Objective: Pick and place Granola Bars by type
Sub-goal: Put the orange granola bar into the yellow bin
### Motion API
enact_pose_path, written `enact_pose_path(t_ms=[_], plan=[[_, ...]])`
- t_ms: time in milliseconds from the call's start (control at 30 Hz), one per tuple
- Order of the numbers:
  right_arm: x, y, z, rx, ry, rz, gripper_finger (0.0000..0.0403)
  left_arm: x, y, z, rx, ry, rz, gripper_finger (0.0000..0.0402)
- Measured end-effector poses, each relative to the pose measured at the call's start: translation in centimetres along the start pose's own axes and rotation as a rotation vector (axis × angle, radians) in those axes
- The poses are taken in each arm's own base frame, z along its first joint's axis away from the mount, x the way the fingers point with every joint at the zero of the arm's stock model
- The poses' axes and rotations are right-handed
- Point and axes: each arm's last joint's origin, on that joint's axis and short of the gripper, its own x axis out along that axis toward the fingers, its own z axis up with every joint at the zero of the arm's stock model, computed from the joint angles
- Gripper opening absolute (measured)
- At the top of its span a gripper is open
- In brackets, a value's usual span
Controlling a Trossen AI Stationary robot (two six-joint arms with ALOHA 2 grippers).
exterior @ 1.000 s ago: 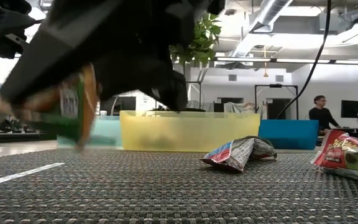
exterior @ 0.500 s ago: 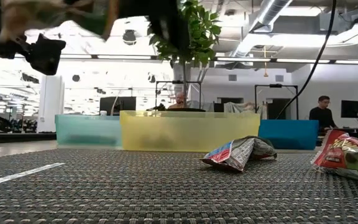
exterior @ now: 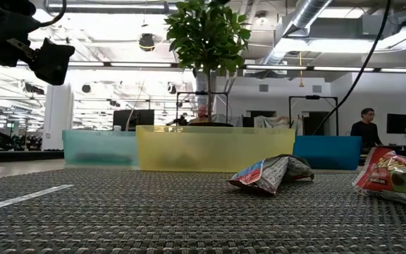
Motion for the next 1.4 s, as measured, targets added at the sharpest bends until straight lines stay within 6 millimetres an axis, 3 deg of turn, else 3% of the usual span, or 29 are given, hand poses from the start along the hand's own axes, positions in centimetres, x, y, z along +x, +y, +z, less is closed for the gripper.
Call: enact_pose_path(t_ms=[533, 900, 1400], plan=[[-8.0, -0.7, 2.5, -0.03, -0.041, -0.031, 0.0054, 0.0, 0.0, 0.0, 0.0, 0.0, 0.002, 0.0265], [-13.4, -2.1, 2.4, -0.047, -0.044, -0.202, 0.0054, 0.0, 0.0, 0.0, 0.0, -0.001, 0.003, 0.0265], [-19.5, -3.4, 1.8, -0.062, -0.008, -0.251, 0.0054, 0.0, 0.0, 0.0, 0.0, -0.001, 0.002, 0.0265]])
